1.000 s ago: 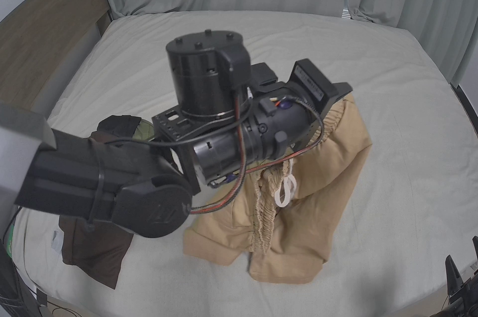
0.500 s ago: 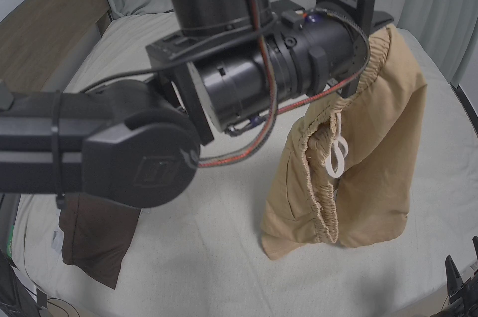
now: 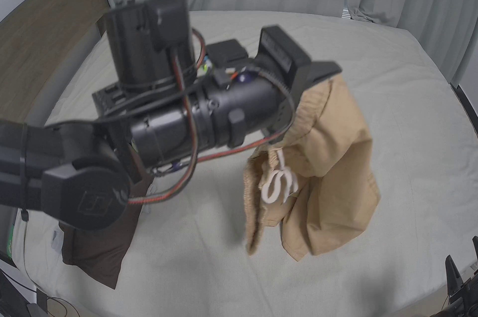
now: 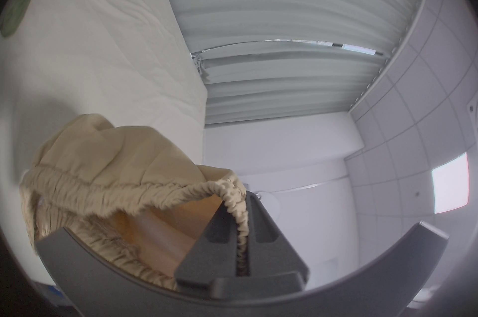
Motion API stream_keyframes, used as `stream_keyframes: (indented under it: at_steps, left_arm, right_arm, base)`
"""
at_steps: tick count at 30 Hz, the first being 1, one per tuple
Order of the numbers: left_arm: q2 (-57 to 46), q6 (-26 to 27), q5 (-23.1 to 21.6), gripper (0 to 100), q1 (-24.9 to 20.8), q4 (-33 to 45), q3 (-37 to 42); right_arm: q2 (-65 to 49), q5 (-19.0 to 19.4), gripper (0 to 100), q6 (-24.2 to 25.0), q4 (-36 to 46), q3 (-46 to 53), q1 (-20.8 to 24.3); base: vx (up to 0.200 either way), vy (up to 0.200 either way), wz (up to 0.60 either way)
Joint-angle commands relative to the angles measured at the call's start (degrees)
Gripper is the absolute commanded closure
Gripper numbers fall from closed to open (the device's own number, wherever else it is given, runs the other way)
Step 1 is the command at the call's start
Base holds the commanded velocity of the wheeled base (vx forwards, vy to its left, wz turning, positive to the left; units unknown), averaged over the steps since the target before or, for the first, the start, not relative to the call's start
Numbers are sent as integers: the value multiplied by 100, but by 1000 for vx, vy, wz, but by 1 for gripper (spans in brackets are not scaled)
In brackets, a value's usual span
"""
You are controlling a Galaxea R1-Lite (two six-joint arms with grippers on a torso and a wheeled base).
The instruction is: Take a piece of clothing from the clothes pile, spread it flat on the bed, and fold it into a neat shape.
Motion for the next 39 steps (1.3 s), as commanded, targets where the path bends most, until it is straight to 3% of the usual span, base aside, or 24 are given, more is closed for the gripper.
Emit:
stream_keyframes:
  at_steps: [1, 9, 16, 39]
  left_arm:
    - [-264, 1040, -558, 100, 755, -1065, 1775]
    - [280, 1620, -549, 100, 1116, -2550, 2900]
    - [676, 1647, -531, 100, 1458, -3596, 3330]
    - [1107, 1682, -628, 100, 2979, -4976, 4288]
  right_arm:
    - [-49, 3, 0, 5, 0, 101, 0]
    - [-49, 3, 0, -4, 0, 101, 0]
    - [-49, 3, 0, 5, 0, 101, 0]
    - [-57, 3, 0, -22, 0, 101, 0]
  base:
    - [0, 0, 0]
    - [0, 0, 0]
    - [0, 0, 0]
    - [0, 0, 0]
